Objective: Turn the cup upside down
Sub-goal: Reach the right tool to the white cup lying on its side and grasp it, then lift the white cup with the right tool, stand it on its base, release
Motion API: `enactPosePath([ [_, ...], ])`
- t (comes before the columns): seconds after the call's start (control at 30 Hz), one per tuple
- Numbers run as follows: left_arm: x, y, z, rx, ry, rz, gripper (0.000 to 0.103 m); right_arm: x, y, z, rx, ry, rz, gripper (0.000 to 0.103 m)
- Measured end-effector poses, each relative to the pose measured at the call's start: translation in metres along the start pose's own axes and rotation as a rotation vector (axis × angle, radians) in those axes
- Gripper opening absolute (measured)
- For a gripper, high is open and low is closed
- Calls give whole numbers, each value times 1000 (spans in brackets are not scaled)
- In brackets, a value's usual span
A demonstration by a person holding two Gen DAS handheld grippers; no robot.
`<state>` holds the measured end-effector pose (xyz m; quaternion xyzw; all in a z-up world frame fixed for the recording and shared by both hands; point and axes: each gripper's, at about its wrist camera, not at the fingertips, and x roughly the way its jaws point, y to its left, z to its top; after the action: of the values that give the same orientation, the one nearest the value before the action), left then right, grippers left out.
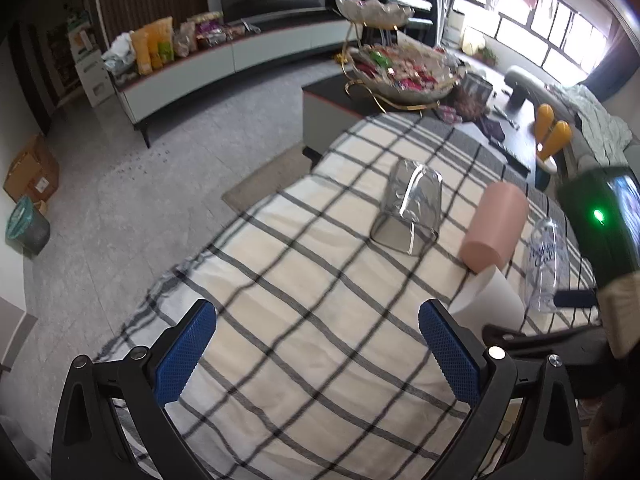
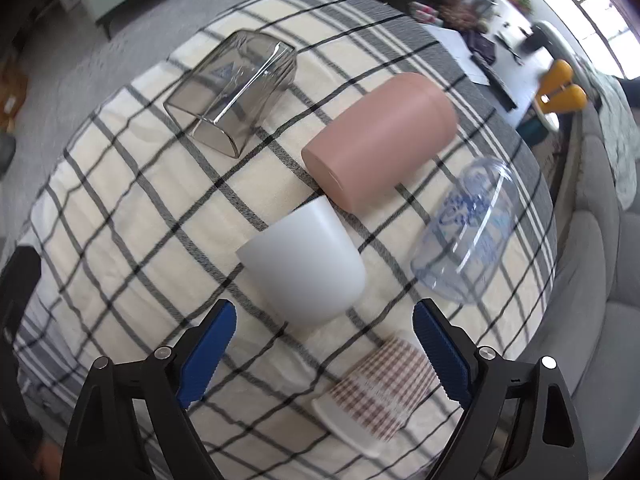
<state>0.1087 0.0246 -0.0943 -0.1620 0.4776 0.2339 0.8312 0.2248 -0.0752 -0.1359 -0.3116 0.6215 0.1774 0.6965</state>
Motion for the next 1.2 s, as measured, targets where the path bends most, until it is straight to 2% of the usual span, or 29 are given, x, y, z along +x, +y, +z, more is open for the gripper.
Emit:
enactPosePath([
  [0.13, 14, -4, 0, 1, 41, -1, 103, 11, 7, 10, -71, 49, 5, 90],
  [0.23, 23, -3, 1, -16, 67, 6, 103, 21, 9, 17, -89, 74, 13, 85],
  [0.4, 34, -3, 2, -6, 95, 8, 103, 34, 12, 25, -87, 90, 38, 74],
  [0.63, 34, 3, 6, 5, 94, -4, 103, 28, 5, 26, -23, 61, 55, 73],
  [0.77, 22, 12, 12, 42, 60, -30, 103, 7, 4, 21, 76, 44, 106, 73],
  [0.9, 3, 18, 23, 168, -6, -84, 103, -6, 11, 9, 207, 25, 194, 73],
  [1.03, -12, 43, 40, 253, -62, -123, 103, -8, 26, -9, 399, 42, 336, 73],
  [1.2, -25, 70, 52, 327, -88, -193, 103, -4, 46, -40, 676, 64, 533, 73],
])
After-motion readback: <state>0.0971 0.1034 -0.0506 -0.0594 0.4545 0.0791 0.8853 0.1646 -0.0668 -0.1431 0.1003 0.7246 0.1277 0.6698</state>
